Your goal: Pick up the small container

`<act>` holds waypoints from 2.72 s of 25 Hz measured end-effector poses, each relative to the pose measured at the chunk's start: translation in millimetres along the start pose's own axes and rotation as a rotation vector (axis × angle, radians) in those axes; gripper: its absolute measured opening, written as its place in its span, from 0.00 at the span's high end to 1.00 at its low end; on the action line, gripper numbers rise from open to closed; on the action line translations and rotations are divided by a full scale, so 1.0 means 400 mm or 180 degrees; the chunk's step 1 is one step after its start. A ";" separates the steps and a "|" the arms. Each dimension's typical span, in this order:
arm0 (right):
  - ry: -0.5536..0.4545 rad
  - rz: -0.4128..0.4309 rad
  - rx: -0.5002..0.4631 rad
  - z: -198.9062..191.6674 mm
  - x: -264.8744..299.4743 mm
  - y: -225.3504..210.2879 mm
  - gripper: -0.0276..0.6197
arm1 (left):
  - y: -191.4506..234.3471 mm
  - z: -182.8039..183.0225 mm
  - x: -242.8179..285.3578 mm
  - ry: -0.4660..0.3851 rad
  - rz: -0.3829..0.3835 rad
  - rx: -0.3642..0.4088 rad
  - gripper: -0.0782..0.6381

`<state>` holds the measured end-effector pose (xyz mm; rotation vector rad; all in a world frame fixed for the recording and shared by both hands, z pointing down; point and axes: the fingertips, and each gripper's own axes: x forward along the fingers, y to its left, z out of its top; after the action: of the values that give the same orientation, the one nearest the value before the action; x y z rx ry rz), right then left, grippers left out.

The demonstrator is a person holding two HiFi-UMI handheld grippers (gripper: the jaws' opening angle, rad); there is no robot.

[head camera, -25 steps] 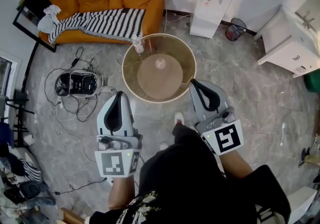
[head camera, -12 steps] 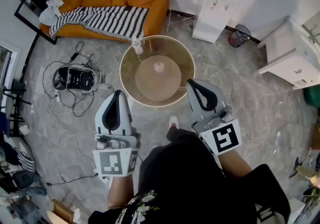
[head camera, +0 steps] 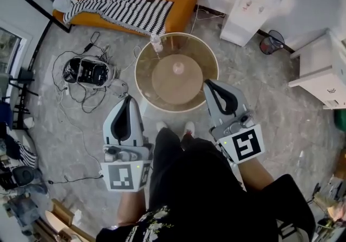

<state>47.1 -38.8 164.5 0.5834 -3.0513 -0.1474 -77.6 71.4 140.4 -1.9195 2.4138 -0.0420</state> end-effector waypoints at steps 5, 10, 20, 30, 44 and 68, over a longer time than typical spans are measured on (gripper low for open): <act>0.0011 -0.0021 0.0024 -0.011 0.022 -0.030 0.96 | 0.003 -0.010 0.047 -0.0009 -0.0028 0.0007 0.88; -0.0002 -0.0107 0.0003 -0.018 0.034 -0.064 0.96 | -0.007 -0.014 0.092 0.0002 -0.0155 0.0086 0.88; 0.0100 -0.0142 0.0049 -0.036 0.130 -0.102 0.96 | 0.046 -0.027 0.198 0.0005 -0.0231 0.0045 0.88; 0.0123 -0.0229 -0.0021 -0.020 0.303 -0.145 0.96 | 0.161 -0.016 0.346 -0.0068 -0.0349 0.0072 0.88; 0.0147 -0.0493 -0.0047 -0.034 0.534 -0.158 0.96 | 0.318 -0.065 0.550 -0.0065 -0.0846 -0.0096 0.88; 0.0316 -0.0370 -0.0019 -0.297 0.653 -0.328 0.96 | 0.256 -0.359 0.755 0.0572 -0.0885 -0.0192 0.88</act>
<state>-141.8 -267.0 273.3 0.7445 -2.9211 -0.1261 -253.9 -201.5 269.6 -2.3600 2.2522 -0.1621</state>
